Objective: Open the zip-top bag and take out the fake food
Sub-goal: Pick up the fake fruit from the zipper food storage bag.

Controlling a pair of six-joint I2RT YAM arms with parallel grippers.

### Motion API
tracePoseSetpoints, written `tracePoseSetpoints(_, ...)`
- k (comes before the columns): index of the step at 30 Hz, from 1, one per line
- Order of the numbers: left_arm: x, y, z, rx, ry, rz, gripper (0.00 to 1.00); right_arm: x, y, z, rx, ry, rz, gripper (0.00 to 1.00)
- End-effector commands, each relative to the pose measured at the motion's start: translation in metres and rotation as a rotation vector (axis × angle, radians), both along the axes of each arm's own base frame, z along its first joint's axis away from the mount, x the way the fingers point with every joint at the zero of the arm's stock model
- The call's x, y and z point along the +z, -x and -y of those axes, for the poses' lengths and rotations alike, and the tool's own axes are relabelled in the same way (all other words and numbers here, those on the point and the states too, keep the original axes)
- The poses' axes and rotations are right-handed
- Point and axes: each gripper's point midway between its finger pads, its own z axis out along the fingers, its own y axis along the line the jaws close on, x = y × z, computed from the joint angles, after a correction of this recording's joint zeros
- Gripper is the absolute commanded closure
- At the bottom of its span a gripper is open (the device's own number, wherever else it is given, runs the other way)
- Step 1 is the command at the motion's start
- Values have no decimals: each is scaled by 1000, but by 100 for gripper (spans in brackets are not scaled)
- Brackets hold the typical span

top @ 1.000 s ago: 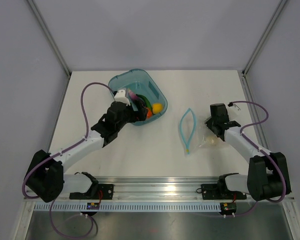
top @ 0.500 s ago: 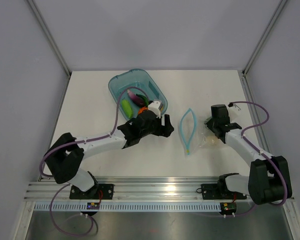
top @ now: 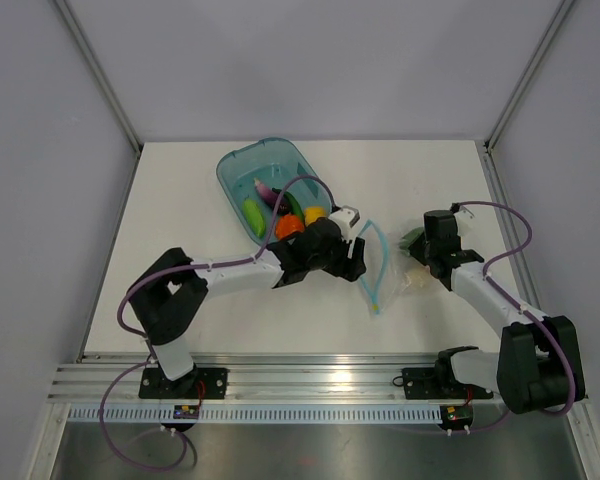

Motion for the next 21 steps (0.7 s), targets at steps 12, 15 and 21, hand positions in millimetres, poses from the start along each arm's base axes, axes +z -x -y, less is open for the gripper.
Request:
tracePoseSetpoints(12,22,15,46,-171,138,39,29,18,-12,-28,154,-75,87,100)
tracePoseSetpoints(15,11,12,49,-159,122,16,29,19,-12,-31,165,-91,98,100)
tracePoseSetpoints(21,8,3,49,-113,121,37,28,20,-9,-50,222,-153,110,100)
